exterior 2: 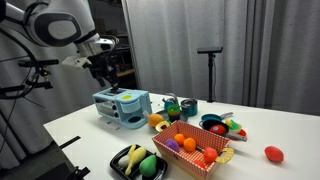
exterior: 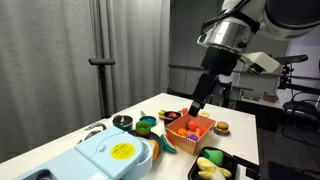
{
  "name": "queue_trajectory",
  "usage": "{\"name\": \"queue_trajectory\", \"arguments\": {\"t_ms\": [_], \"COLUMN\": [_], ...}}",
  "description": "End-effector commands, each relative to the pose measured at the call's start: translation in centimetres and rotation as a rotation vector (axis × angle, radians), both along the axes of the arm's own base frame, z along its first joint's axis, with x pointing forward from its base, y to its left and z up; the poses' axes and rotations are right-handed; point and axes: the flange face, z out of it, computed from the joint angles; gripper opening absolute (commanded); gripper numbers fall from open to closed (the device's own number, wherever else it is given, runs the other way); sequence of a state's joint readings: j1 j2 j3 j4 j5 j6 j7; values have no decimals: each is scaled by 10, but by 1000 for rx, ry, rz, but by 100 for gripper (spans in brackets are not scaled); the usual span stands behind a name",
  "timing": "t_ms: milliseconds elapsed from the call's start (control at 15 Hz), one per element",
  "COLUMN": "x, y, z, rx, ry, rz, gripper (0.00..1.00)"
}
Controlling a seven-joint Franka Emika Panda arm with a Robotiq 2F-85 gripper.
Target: Pull out the chamber from the breakfast maker
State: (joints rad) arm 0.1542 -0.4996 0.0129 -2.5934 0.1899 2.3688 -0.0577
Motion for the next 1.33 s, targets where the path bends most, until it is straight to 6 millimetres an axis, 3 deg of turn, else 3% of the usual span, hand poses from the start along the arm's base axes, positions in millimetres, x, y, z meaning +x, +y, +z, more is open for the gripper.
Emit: {"name": "queue_trajectory", "arguments": {"t_ms": [0,267,733,1267], "x": [3,18,81,139], "y": [-1,-10,-18,2], "z": [0,-11,-48,-83], "rx": [-5,-27,-101,-39], "ry": [2,78,102,20], "rz": [-1,13,5,22], "gripper": [100,100,100,100]}}
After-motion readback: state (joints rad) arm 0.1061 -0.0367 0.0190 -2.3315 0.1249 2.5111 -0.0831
